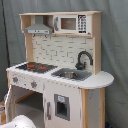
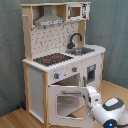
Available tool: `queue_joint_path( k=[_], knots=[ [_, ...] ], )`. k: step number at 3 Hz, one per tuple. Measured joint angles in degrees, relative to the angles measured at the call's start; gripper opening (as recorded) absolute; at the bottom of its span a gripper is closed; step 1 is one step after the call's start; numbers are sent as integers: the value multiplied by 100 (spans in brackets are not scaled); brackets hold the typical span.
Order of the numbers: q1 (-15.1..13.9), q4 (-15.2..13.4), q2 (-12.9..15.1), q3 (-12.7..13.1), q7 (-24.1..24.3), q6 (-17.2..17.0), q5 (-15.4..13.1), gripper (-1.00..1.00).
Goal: Play with the kitchen
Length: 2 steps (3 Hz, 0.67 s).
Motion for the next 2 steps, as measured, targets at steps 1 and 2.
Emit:
queue_joint_path(
  k=[1,2],
  knots=[
    [-229,-249,-2,-107,-31,492,-12,-100],
    [-304,-585,-2,-233,-83,931,-18,-100]
  ],
)
